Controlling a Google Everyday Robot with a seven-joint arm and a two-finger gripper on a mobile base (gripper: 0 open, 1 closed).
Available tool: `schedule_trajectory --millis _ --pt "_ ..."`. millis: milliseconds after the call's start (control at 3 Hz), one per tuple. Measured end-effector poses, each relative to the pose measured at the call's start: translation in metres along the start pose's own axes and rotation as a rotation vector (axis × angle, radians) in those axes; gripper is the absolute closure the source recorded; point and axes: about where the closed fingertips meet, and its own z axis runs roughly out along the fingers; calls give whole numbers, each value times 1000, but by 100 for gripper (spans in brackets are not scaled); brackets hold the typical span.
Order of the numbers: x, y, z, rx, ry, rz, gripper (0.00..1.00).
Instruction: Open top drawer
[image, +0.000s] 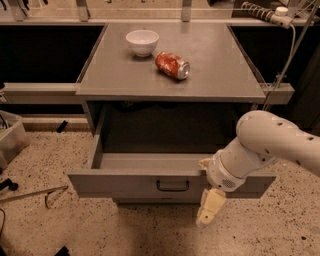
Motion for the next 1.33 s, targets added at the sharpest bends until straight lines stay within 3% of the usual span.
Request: schedule_trajectory --millis 667,1000,1333 --pt "6 29 3 -50 18 36 0" --pt "13 56 1 -75 28 71 0" --pt "13 56 1 -75 28 71 0"
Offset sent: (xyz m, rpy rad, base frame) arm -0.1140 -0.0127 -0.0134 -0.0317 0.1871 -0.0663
